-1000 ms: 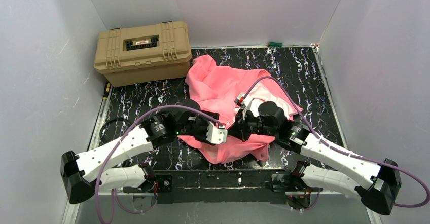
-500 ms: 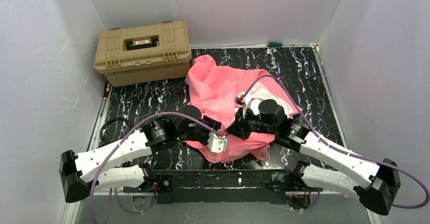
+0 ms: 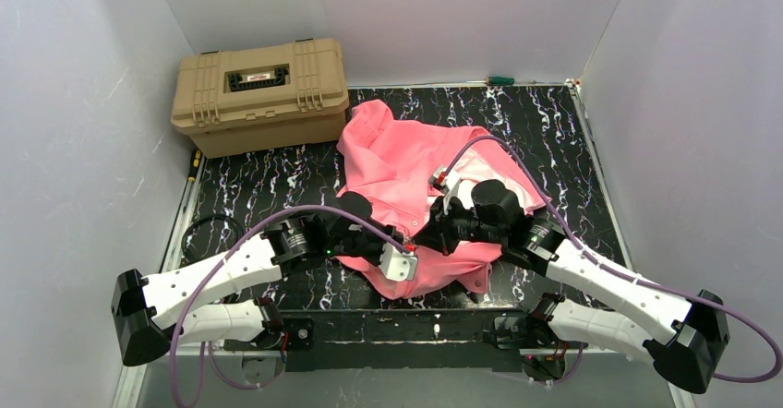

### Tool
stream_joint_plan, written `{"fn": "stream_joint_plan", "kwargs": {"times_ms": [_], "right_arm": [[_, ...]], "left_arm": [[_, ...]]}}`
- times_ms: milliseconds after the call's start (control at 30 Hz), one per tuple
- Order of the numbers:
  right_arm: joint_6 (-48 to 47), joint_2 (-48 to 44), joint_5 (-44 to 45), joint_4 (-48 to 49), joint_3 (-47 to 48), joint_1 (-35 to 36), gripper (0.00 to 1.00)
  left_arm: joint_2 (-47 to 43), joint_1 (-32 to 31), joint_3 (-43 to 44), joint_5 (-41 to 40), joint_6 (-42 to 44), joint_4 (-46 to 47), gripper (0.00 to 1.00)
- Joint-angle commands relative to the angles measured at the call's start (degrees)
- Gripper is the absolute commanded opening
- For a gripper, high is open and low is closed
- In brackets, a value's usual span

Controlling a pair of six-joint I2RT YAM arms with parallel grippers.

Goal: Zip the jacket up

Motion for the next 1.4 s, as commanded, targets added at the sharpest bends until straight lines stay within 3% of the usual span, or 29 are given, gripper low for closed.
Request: {"fn": "stream_joint_plan", "kwargs": {"times_ms": [0, 400, 767, 967, 1200, 1367], "right_arm": [[0.2, -0.8, -1.8, 1.7, 3.5, -0.4, 0.01], [0.7, 3.0, -4.5, -1.2, 7.3, -1.7, 0.01], [2.9, 10.5, -16.6, -11.5, 15.4, -6.4, 0.01], [4.5, 11.6, -21.1, -14.6, 16.9, -9.3, 0.01], [2.9, 14.8, -22.6, -19.7, 18.1, -9.7, 0.01], [-1.0, 13.8, -23.0, -24.4, 18.4, -9.7, 0.01]], "left_arm": [[0.0, -0.4, 1.1, 2.6, 1.6, -3.2, 0.00], [-0.8, -0.8, 0.3, 5.7, 7.0, -3.6, 0.00], [-3.9, -0.9, -1.9, 13.6, 14.0, -4.1, 0.00], [-3.9, -0.9, -1.1, 20.1, 17.7, -9.9, 0.00], [-1.2, -0.9, 1.2, 25.3, 18.0, -9.3, 0.00], [-0.5, -0.9, 1.5, 24.3, 16.4, -9.2, 0.00]]}}
